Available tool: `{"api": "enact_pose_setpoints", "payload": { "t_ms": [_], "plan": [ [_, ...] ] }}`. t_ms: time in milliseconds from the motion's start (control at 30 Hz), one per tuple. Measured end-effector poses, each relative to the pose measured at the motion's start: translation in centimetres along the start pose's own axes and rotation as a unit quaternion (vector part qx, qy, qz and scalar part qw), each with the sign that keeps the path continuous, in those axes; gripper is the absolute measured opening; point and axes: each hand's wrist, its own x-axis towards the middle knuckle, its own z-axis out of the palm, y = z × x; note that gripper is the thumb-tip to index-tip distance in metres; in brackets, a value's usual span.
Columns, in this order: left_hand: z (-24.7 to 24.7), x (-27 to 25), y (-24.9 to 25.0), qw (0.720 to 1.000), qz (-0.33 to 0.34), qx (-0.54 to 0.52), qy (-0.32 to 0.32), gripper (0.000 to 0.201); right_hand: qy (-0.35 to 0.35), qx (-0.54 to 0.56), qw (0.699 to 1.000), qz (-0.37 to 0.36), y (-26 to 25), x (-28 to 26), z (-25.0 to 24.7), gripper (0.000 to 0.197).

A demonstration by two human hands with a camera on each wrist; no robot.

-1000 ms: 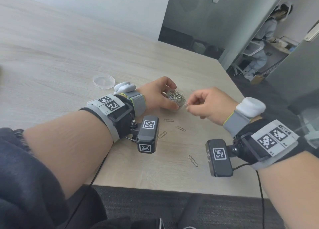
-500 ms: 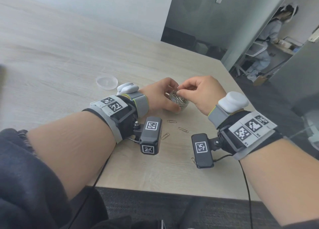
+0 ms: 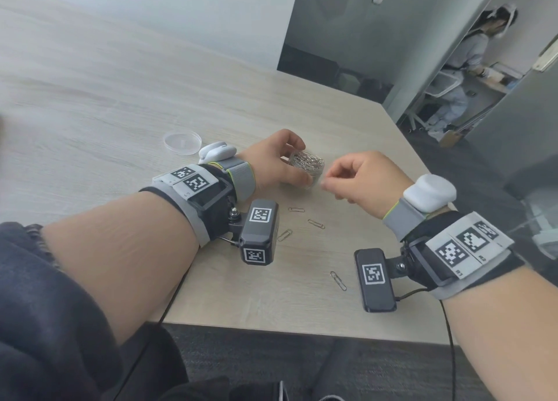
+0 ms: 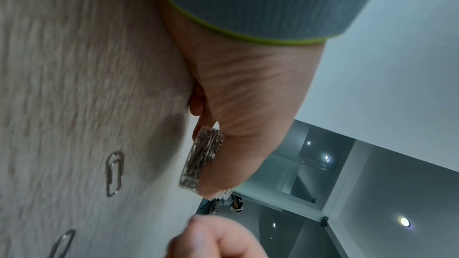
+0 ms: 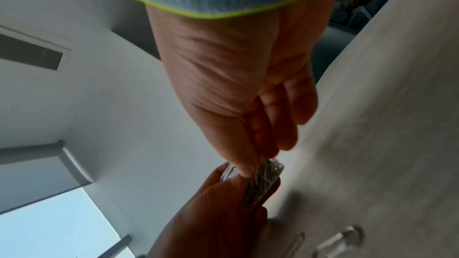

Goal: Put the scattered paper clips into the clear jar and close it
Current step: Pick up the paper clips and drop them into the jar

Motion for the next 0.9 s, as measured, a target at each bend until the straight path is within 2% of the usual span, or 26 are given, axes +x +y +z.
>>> {"api": "enact_pose_setpoints", "payload": {
  "t_ms": [100, 233, 533, 733, 900],
  "plan": [
    [0.1, -0.1, 0.1, 1.000, -0.001, 0.006, 0.009, 0.066, -0.105, -0.092, 0.990, 0.007, 0.0, -0.7, 0.5, 0.011],
    [0.0, -0.2, 0.2, 1.000, -0.004, 0.022, 0.012, 0.063, -0.157, -0.131, 0.979, 0.000, 0.0, -1.1, 1.3, 0.011],
    [-0.1, -0.2, 0.8, 0.998, -0.016, 0.018, 0.065, 0.064, -0.116, -0.155, 0.981, 0.011, -1.0, 0.8, 2.5, 0.010],
    [-0.1, -0.3, 0.7, 0.996, -0.026, 0.044, 0.066, 0.073, -0.139, -0.146, 0.979, -0.019, -2.2, 0.7, 3.0, 0.017],
    [-0.2, -0.3, 0.9, 0.995, -0.030, 0.061, 0.066, 0.077, -0.156, -0.152, 0.975, -0.052, -2.7, 0.2, 3.2, 0.005]
  ]
}}
